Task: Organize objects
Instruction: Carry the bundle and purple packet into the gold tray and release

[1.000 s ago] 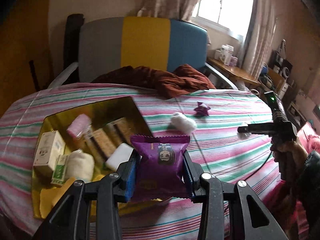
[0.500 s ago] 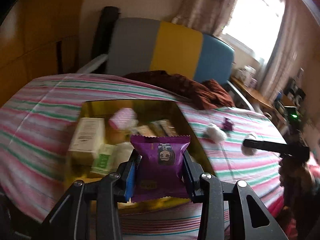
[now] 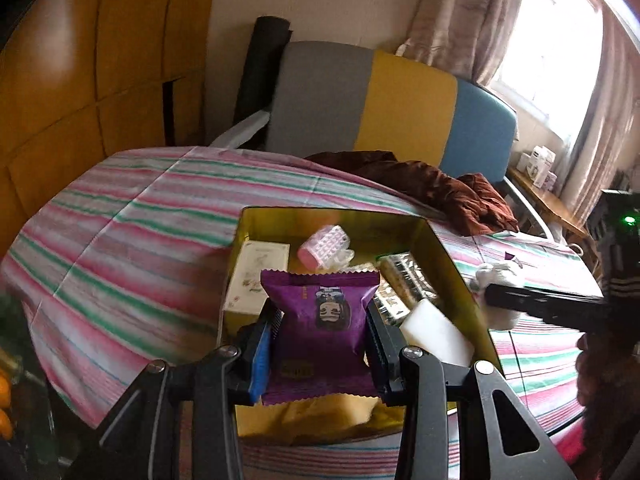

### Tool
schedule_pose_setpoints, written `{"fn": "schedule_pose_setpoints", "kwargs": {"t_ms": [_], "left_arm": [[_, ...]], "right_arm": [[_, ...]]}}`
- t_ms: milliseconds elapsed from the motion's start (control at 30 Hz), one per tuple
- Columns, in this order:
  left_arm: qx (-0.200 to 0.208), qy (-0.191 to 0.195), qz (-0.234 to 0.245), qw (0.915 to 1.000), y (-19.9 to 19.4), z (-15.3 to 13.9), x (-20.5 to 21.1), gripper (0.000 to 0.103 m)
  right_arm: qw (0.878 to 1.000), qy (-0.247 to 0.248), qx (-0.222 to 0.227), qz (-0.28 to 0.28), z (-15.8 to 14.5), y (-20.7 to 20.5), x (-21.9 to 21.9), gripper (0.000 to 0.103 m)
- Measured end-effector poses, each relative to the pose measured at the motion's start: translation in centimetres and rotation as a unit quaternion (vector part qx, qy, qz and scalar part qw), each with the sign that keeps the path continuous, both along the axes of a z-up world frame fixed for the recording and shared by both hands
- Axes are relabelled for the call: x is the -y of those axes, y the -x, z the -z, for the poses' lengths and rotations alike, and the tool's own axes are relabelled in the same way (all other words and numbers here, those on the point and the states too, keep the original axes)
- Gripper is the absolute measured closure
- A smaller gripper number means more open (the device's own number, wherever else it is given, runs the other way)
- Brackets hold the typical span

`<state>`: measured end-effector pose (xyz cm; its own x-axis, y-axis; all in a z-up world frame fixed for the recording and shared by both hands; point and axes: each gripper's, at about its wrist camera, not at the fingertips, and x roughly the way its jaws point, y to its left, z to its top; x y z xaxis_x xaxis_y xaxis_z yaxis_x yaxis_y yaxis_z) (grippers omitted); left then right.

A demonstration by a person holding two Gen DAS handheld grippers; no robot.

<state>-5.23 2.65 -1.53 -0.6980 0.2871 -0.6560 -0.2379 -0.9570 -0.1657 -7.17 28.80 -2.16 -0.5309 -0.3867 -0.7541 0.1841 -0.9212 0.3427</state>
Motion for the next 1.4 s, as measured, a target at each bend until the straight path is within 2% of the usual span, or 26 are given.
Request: {"fn": "schedule_pose_setpoints", "kwargs": {"t_ms": [367, 900, 933, 1000, 1067, 1400], "left_arm": [[-0.003, 0.02, 0.025, 0.9995, 2.4, 0.0, -3.7, 0.062], [0.023, 0.033, 0.035, 0.9986, 7.0, 2.0, -6.0, 0.06], [0.024, 0.032, 0.035, 0.9986, 7.4, 2.1, -6.0, 0.059], [0.032, 0.029, 0.027, 0.9987, 8.1, 2.5, -5.8, 0.04], [0.033, 0.019, 0.013, 0.9992, 8.3, 2.5, -5.4, 0.031], [0.036, 0.016, -0.015, 0.9991, 5.6, 2.8, -2.5, 0.03]], "right_arm": [[1.0, -0.004, -0.003, -0.008, -0.4, 2.7, 1.4, 0.059], [1.0, -0.004, 0.015, -0.001, 1.1, 6.6, 1.6, 0.056], [1.0, -0.004, 0.017, 0.002, 1.3, 7.0, 1.6, 0.055], [1.0, 0.002, 0.02, 0.006, 1.5, 7.8, 1.8, 0.048], [1.0, 0.008, 0.021, 0.012, 1.6, 8.1, 1.8, 0.041], [0.999, 0.013, 0.027, 0.024, 2.1, 6.2, 1.7, 0.039]]}}
